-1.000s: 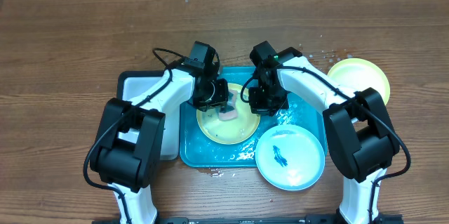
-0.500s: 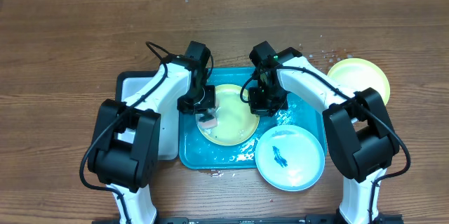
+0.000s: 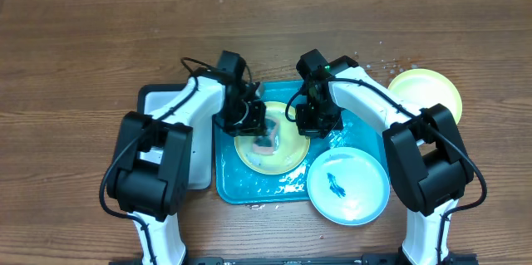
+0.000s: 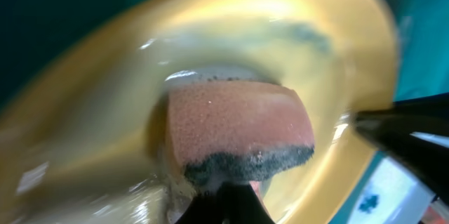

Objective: Clean dirty plates on tray and stack at the side
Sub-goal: 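Scrub the yellow plate surface with the sponge in the left gripper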

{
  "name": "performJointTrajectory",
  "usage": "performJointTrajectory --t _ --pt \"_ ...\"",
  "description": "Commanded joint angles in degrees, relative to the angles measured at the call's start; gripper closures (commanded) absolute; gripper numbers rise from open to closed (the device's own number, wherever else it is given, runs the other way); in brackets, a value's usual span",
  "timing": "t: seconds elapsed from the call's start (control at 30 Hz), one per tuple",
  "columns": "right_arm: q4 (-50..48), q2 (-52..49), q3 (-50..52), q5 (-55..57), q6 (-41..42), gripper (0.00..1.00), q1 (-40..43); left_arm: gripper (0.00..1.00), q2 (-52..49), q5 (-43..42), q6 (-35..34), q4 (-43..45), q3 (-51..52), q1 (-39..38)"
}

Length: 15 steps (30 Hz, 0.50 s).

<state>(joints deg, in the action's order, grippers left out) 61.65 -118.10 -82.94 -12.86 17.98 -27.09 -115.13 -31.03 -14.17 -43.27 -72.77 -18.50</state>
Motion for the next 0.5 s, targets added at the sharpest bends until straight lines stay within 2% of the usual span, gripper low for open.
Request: performJointTrajectory --t 0.0,0.23,0.47 --pt "0.0 2.1 -1.2 1.2 0.1 0.96 0.2 0.96 -1.4 -5.5 -5.8 4.0 0.2 -3.1" --pt "0.2 2.1 -1.2 1.2 0.1 0.96 0.2 0.96 -1.4 -4.2 -13.8 10.3 0.2 -4.4" --pt "0.3 2.1 -1.2 1.2 0.1 0.96 0.2 0.96 -1.4 2.4 -15.1 11.7 0.2 -3.9"
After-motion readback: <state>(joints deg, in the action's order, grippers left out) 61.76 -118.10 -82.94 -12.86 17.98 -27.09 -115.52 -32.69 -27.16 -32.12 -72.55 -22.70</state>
